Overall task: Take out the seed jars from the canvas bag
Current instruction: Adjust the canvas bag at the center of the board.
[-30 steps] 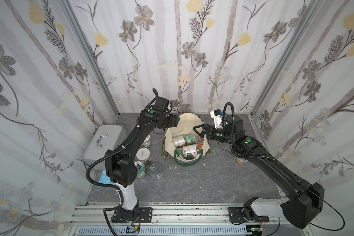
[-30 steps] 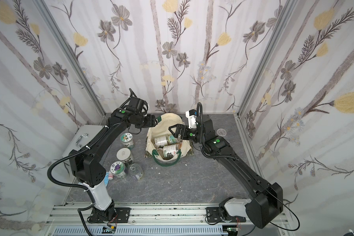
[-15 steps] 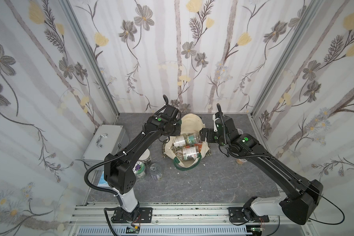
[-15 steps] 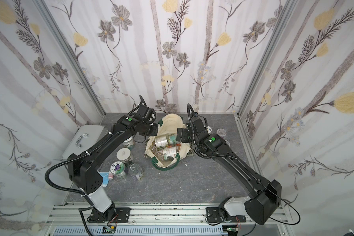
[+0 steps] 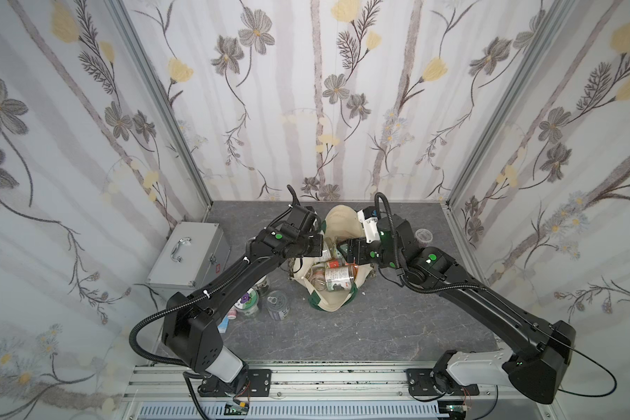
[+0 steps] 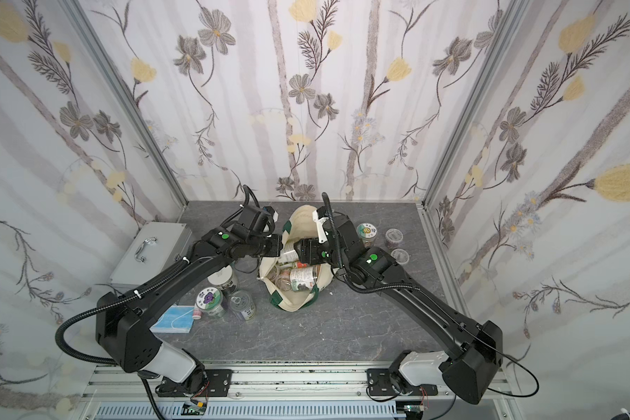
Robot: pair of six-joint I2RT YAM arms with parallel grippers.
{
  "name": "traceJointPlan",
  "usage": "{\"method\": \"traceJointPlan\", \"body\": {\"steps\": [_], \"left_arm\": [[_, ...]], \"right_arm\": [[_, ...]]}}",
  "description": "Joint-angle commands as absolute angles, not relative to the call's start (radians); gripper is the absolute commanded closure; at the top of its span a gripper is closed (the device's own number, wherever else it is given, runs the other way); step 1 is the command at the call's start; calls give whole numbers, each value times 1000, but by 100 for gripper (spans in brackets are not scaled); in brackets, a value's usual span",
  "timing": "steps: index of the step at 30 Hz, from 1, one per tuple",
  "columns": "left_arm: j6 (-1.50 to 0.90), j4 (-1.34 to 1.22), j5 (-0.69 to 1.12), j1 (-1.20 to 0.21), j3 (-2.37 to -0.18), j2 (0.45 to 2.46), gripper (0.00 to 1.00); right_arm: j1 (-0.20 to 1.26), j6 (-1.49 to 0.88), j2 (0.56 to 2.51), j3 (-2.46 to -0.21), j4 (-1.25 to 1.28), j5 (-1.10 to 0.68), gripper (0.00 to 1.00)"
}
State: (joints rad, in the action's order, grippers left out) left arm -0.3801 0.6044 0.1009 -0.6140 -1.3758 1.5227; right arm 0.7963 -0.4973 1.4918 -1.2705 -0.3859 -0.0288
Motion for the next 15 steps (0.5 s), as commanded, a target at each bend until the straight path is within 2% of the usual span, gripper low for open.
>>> {"method": "traceJointPlan", "body": {"steps": [1,5,10,15], "left_arm": [[-414,572,107,-616,-1335,1488,96],[-432,550,109,-615,-1293,1460,96],[-436,545,106,-616,-1273,1449,97],[-439,544,104,-616,-1261,1435,97]], "right_arm": [[827,-525,1539,-1277,-342,-74,25],[862,-535,1633,-1308,-377,-51,28],[873,-591,1762,-1364,-529,82,32],[861,-682,1778,-1315,-599,211,30]]}}
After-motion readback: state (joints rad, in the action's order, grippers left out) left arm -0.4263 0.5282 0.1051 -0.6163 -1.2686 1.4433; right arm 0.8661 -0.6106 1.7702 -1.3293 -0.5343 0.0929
